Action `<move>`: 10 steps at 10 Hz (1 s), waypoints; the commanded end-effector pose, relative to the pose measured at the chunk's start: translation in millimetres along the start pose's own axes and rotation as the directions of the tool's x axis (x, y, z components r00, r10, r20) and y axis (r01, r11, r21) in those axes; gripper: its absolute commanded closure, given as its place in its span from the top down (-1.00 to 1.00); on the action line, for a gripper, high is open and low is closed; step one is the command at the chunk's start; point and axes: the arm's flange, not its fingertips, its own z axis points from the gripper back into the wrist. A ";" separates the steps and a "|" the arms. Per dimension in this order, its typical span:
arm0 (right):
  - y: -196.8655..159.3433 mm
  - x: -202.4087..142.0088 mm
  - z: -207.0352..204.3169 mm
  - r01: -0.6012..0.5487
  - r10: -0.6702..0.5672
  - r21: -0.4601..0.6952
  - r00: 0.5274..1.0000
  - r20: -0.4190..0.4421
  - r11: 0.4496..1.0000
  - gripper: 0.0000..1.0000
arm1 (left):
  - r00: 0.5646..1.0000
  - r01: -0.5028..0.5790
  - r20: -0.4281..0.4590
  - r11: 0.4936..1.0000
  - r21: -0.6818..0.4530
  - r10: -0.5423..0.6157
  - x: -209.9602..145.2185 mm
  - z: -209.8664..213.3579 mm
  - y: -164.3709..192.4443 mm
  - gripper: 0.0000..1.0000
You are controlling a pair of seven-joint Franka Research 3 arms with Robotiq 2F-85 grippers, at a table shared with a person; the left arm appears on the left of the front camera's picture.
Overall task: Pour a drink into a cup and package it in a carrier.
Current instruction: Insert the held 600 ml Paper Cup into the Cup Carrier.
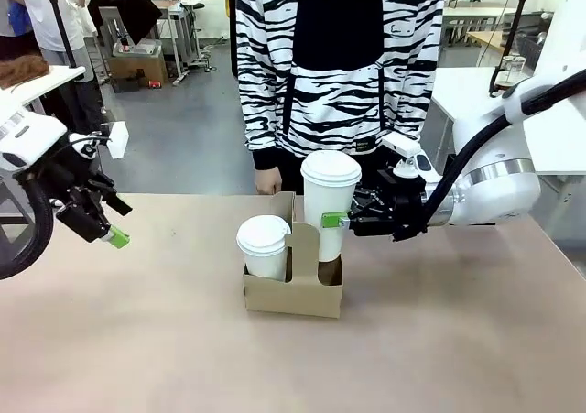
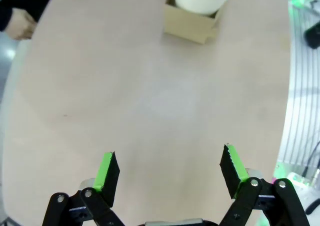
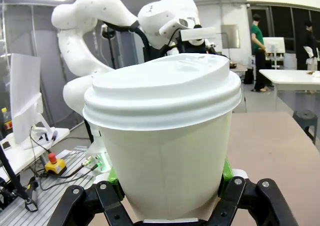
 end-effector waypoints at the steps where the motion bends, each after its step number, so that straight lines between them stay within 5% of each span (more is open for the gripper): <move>1: -9.9 -7.5 -6.1 -0.035 0.035 0.006 0.999 -0.014 0.999 0.60 | 1.000 0.016 0.004 0.999 -0.036 -0.016 -6.0 -1.3 10.5 1.00; 10: -29.4 -61.8 4.0 -0.002 0.006 0.042 0.997 -0.074 0.999 0.60 | 0.999 -0.013 -0.037 0.999 -0.044 0.012 -6.5 -8.2 12.3 1.00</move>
